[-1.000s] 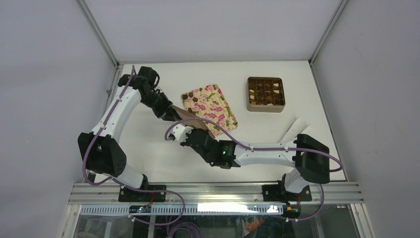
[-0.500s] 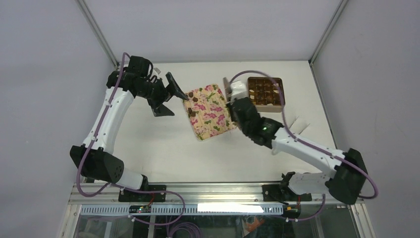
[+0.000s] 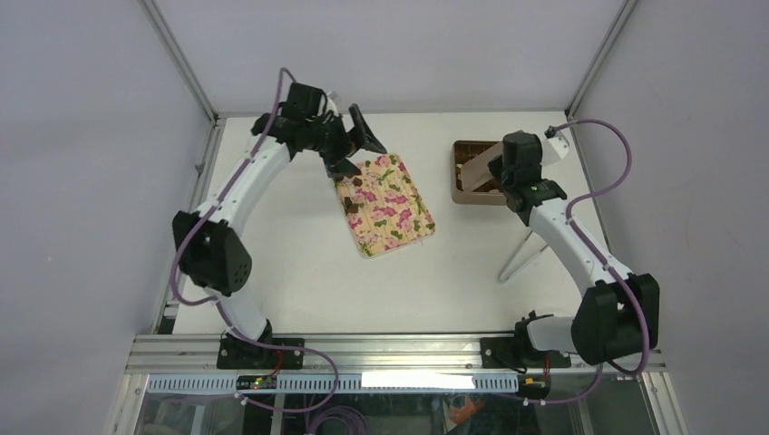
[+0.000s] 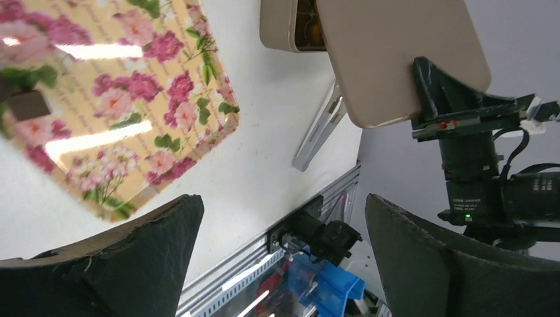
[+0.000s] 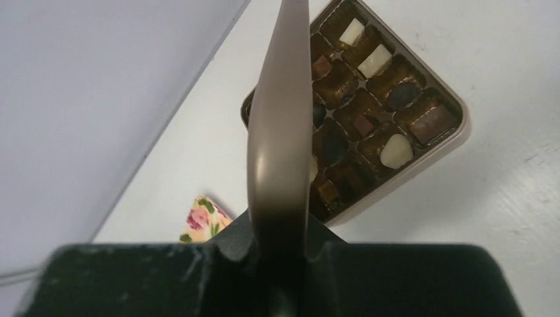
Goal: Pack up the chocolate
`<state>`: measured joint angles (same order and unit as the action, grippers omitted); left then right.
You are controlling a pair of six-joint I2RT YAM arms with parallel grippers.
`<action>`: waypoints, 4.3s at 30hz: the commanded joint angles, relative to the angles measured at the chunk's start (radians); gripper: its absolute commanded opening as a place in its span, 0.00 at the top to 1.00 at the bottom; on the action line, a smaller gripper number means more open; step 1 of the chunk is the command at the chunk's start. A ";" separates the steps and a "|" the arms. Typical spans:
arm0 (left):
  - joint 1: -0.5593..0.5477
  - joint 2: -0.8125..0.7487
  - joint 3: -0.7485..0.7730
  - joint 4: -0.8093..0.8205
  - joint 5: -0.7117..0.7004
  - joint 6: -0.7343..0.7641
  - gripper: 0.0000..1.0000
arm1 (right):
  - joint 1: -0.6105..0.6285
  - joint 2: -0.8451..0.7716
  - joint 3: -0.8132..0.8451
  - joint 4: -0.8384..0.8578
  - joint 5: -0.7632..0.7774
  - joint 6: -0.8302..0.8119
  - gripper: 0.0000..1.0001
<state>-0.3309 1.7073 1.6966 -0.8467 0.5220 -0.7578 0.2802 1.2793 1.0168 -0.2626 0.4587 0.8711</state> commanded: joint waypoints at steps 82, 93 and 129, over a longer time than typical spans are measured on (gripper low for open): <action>-0.259 0.741 0.559 0.219 0.081 -0.141 0.01 | -0.189 -0.008 -0.316 -0.058 -0.077 0.782 0.33; -0.273 0.742 0.554 0.220 0.085 -0.142 0.01 | -0.188 -0.110 -0.286 -0.265 -0.150 0.782 0.20; -0.472 0.371 0.131 0.271 -0.099 -0.022 0.01 | -0.387 0.371 0.557 -0.630 -0.416 -0.085 0.12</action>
<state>-0.7357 2.1979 1.8744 -0.6689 0.4454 -0.8055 -0.0269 1.4200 1.3392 -0.8585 0.2081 0.8951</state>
